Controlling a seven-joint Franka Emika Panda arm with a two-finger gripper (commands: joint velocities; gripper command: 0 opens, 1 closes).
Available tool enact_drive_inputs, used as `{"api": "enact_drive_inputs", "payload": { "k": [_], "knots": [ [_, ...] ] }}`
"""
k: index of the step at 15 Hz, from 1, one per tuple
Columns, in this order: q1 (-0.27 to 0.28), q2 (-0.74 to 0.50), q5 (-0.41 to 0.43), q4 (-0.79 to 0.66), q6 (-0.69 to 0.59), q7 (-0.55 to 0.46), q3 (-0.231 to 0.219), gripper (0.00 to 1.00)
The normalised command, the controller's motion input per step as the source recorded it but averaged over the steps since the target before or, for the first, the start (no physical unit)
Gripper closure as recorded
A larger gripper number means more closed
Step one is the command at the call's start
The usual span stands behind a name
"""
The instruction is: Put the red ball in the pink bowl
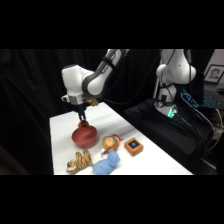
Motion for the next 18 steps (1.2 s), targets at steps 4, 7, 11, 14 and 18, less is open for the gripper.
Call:
{"api": "enact_drive_inputs", "payload": {
  "k": [4, 7, 11, 14, 18],
  "knots": [
    [-0.042, 0.23, 0.092, 0.27, 0.08, 0.04, 0.063, 0.75],
    [-0.049, 0.18, 0.089, 0.27, 0.01, 0.03, 0.057, 0.51],
    [-0.039, 0.10, 0.049, 0.24, -0.10, 0.03, 0.037, 0.18],
    [-0.053, -0.01, 0.048, 0.19, -0.26, -0.01, 0.043, 0.00],
    [-0.031, -0.14, 0.014, 0.12, -0.32, 0.00, 0.015, 0.00]
  ]
}}
